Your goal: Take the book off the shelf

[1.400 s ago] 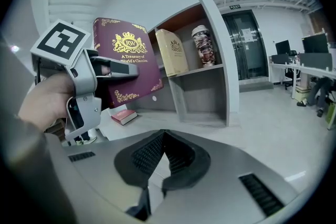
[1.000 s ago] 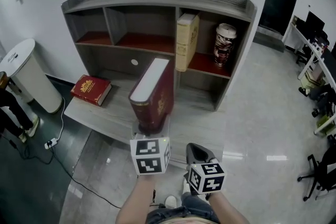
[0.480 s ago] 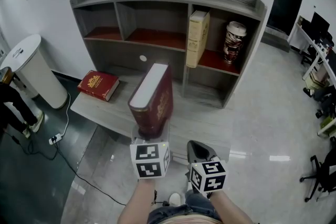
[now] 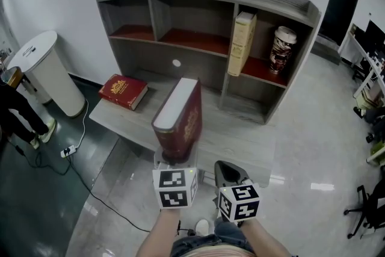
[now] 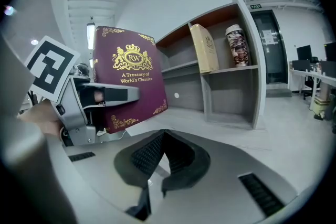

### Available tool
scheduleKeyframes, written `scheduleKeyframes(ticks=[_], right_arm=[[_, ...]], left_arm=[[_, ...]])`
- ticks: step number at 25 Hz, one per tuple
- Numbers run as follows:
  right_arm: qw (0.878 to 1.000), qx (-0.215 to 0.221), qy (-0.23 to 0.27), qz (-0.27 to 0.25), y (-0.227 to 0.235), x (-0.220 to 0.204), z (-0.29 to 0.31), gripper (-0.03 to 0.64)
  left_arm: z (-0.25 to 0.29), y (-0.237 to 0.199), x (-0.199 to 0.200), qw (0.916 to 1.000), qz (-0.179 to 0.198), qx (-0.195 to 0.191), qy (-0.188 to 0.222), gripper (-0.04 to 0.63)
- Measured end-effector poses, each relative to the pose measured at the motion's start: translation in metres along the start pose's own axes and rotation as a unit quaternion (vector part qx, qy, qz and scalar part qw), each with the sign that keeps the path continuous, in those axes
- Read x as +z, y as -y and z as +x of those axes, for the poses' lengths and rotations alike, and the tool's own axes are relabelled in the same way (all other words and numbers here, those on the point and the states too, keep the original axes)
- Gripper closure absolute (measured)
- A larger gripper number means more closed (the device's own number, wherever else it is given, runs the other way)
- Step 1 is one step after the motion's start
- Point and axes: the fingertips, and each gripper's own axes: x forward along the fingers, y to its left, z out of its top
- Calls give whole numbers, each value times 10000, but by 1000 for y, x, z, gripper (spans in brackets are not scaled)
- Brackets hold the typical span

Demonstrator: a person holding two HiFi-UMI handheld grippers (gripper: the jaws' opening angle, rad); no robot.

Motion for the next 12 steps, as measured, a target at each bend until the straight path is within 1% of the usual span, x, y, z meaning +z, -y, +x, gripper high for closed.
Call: scheduleKeyframes(ticks=[12], right_arm=[[9999, 139, -13, -55, -19, -7, -2, 609]], left_arm=[[-26, -17, -25, 9996, -179, 167, -131, 382]])
